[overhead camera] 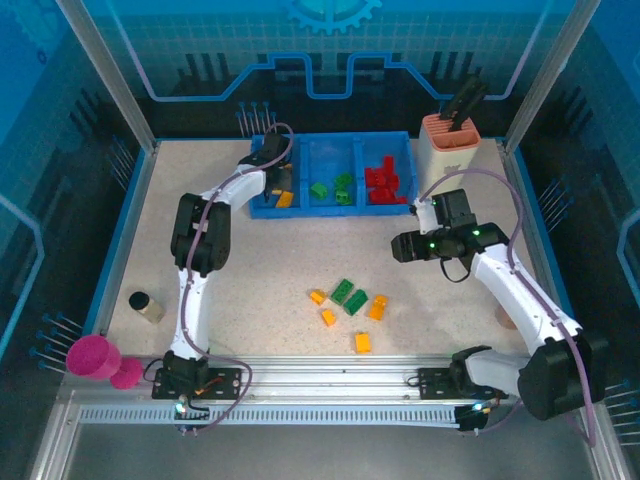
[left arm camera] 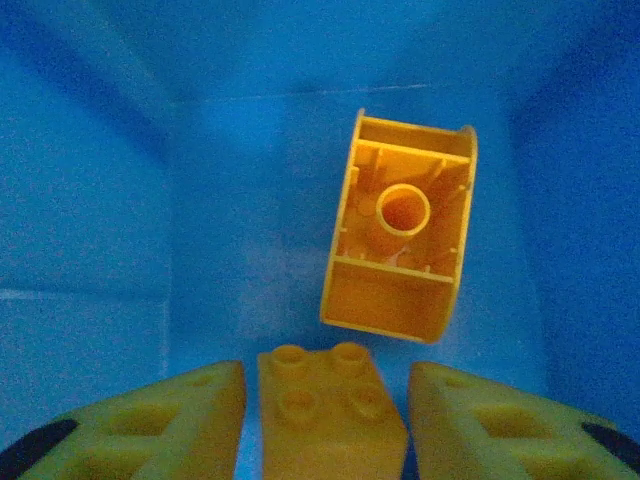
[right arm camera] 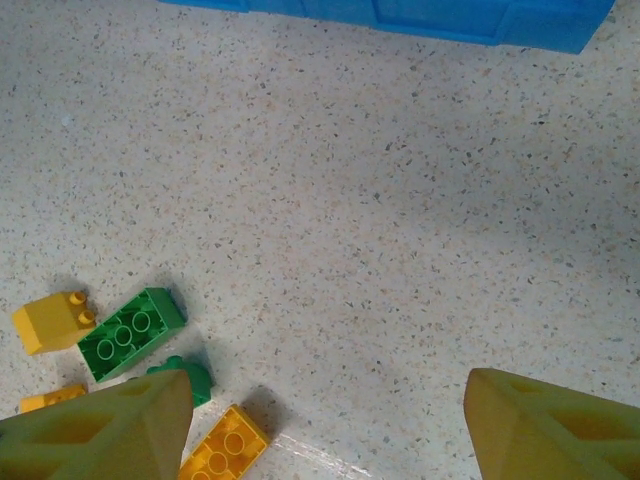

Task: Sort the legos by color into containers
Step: Place the lego in the container.

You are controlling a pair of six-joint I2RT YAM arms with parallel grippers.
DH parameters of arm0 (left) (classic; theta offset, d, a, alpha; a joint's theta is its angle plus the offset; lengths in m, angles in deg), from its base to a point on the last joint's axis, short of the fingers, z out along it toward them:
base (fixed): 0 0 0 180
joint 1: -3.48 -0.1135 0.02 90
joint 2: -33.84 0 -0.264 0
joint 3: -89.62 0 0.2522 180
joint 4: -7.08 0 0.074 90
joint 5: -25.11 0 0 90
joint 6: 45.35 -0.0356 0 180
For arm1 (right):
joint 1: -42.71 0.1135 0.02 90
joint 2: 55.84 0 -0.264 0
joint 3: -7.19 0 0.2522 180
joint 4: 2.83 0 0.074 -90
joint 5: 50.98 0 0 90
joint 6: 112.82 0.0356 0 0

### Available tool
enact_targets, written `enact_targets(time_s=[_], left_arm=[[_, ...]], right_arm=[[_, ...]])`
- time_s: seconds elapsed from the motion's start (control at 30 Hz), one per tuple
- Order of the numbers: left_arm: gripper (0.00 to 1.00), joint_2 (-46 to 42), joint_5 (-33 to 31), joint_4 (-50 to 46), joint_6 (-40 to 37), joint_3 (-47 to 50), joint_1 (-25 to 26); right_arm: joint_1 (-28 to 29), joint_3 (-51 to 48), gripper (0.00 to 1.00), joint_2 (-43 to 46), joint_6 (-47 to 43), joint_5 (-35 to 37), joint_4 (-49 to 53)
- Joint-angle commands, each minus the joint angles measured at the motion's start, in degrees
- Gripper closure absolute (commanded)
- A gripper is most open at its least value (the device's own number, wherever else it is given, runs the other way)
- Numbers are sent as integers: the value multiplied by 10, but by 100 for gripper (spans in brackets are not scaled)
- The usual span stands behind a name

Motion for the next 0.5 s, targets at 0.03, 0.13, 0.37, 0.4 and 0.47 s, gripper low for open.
enact_targets(time_s=[0.03, 0.13, 0.37, 0.4, 0.47], left_arm=[[46, -21, 18, 2, 3, 19, -2], [42, -54, 34, 16, 1, 38, 0], [32, -180, 90, 50, -12, 84, 0], [29, -204, 93, 60, -16, 95, 1], [28, -248, 94, 88, -17, 129, 6]], right_arm=[[8, 20, 26, -13, -9, -1, -3], [8, 22, 26, -18, -8, -4, -7], [8, 29, 26, -28, -8, 0, -15], [8, 29, 26, -30, -6, 6, -19], [8, 29, 27, -32, -6, 19, -25]])
